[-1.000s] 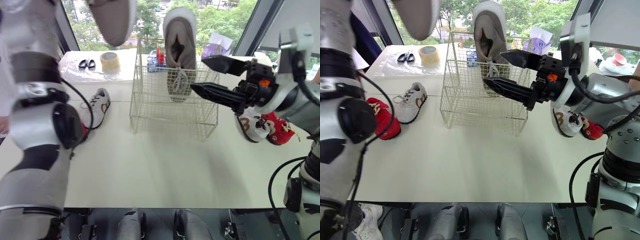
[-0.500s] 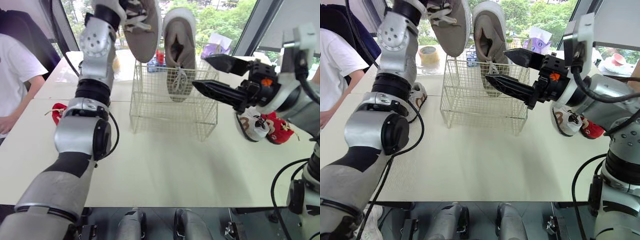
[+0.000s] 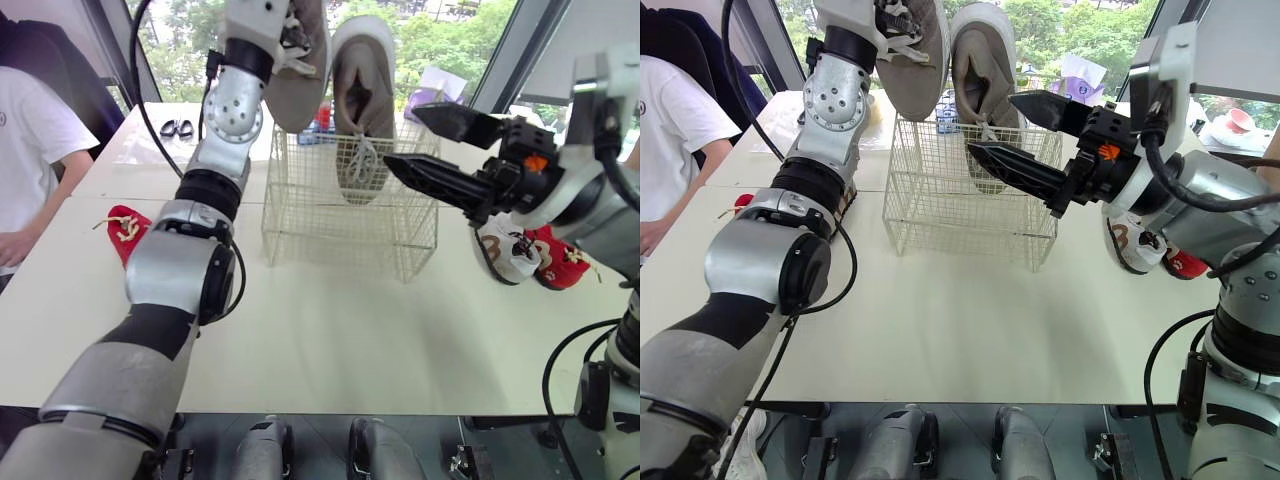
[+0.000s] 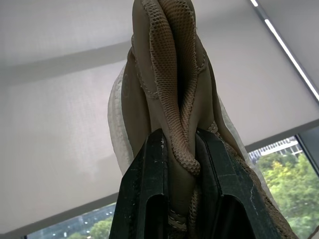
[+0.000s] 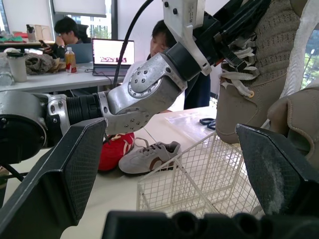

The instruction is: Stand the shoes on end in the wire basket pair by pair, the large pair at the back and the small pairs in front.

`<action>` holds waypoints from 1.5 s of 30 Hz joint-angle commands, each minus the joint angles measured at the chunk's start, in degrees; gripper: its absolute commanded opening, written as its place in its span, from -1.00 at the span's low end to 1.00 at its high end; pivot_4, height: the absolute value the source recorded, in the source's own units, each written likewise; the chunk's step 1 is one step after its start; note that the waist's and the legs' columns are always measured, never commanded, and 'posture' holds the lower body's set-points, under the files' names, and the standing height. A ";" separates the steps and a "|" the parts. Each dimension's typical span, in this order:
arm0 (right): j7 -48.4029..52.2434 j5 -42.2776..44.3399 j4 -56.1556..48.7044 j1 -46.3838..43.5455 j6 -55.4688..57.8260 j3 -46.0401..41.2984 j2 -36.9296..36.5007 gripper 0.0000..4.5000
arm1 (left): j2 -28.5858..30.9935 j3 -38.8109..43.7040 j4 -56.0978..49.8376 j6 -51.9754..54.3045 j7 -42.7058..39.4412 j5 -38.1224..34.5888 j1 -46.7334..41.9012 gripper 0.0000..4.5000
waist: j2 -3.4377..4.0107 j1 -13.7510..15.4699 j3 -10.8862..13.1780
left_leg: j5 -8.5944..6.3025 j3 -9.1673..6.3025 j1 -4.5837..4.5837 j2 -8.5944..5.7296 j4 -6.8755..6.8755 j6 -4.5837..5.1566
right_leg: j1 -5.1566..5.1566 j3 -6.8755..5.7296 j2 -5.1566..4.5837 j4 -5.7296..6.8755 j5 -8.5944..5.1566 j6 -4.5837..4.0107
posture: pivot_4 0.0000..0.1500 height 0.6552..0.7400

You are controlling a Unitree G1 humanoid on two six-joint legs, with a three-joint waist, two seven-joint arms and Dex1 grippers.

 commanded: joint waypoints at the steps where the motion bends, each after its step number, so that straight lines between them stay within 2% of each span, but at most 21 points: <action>1: -1.27 1.85 -2.11 0.19 -1.35 -1.30 -0.93 1.00 | 1.49 0.16 -2.28 -3.45 3.45 0.83 -5.82 -0.90 | 0.00 -0.09 0.00 | 0.00 0.00 -0.05 0.00 0.00 0.01 | -0.06 0.00 0.00 -0.01 0.00 0.00 | 1.00 1.00; 9: -4.44 3.91 -3.75 1.08 -2.36 -1.07 -0.59 1.00 | -2.15 -0.35 0.56 -5.12 1.05 -0.21 -4.01 -0.90 | -0.01 0.07 -0.01 | -0.01 0.01 -0.11 -0.01 0.03 0.02 | -0.06 -0.01 0.00 -0.05 0.01 0.01 | 1.00 1.00; 13: -7.06 6.14 -5.11 0.88 -2.55 -0.83 -0.73 1.00 | -3.96 -2.84 2.47 -5.19 3.76 3.16 -0.72 -0.90 | 0.00 0.09 -0.10 | -0.02 -0.01 -0.05 -0.01 0.03 0.04 | 0.02 -0.01 0.00 -0.03 0.01 0.02 | 1.00 1.00; 18: -10.88 9.39 -6.38 0.26 -2.65 -0.43 -1.53 1.00 | -5.93 -4.15 5.32 -0.74 3.74 4.60 1.62 -0.90 | -0.01 0.30 -0.11 | -0.11 -0.13 0.65 0.01 0.02 0.19 | 0.84 -0.10 -0.03 -0.17 -0.01 0.02 | 1.00 1.00; 23: -14.14 11.92 -7.34 0.32 -3.33 -0.08 -2.68 1.00 | -6.67 -3.15 6.04 2.69 1.42 3.26 3.14 -0.90 | -0.01 0.22 -0.39 | -0.18 -0.31 0.71 -0.03 0.03 0.29 | 0.93 -0.11 -0.14 -0.24 -0.01 0.02 | 1.00 1.00; 25: -14.81 12.43 -7.44 0.53 -3.69 0.09 -2.99 1.00 | -7.12 -1.23 6.17 4.46 -2.52 0.67 3.91 -0.90 | 0.01 0.19 -0.59 | -0.18 -0.31 0.73 -0.02 0.03 0.29 | 0.93 -0.11 -0.14 -0.21 -0.01 0.02 | 1.00 1.00; 30: -14.88 12.62 -7.13 0.73 -4.90 0.46 -3.09 1.00 | -8.88 8.79 5.84 14.90 -20.28 -12.15 5.21 -0.90 | 0.09 0.17 -1.52 | -0.18 -0.30 0.82 -0.02 0.03 0.29 | 0.98 -0.12 -0.14 -0.19 -0.02 0.01 | 1.00 1.00; 32: -14.79 12.80 -7.13 0.79 -5.31 0.65 -3.09 1.00 | -8.93 11.34 5.51 18.42 -25.84 -15.29 5.58 -0.90 | 0.32 0.17 -1.73 | -0.20 -0.32 1.03 -0.01 0.02 0.29 | 1.20 -0.12 -0.14 -0.24 -0.05 -0.02 | 1.00 1.00; 36: -14.74 13.36 -7.07 1.02 -6.16 0.87 -3.14 1.00 | -8.78 13.42 4.63 21.38 -31.55 -18.04 5.44 -0.90 | 0.62 0.16 -2.01 | -0.26 -0.34 1.61 0.01 -0.07 0.33 | 1.77 -0.13 -0.14 -0.47 -0.19 -0.15 | 1.00 1.00; 39: -14.40 13.44 -6.87 0.94 -6.57 1.18 -3.22 1.00 | -9.39 13.02 4.10 20.39 -33.65 -18.07 4.69 -0.90 | 0.78 0.16 -2.12 | -0.29 -0.35 1.60 0.02 -0.11 0.38 | 1.86 -0.17 -0.14 -0.69 -0.19 -0.15 | 1.00 1.00; 42: -14.29 13.45 -6.83 0.78 -6.91 1.33 -3.14 1.00 | -10.11 11.63 4.03 16.23 -30.91 -16.03 3.65 -0.90 | 0.76 0.14 -2.11 | -0.33 -0.33 1.49 0.00 -0.11 0.45 | 1.85 -0.17 -0.13 -0.84 -0.18 -0.15 | 1.00 1.00; 45: -14.53 13.53 -7.08 0.88 -7.09 1.49 -3.22 1.00 | -10.46 10.36 4.38 13.31 -27.57 -13.97 2.43 -0.90 | 0.68 -0.01 -2.06 | -0.35 -0.30 0.67 -0.02 0.00 0.54 | 1.18 -0.17 -0.12 -0.93 -0.01 0.09 | 1.00 1.00</action>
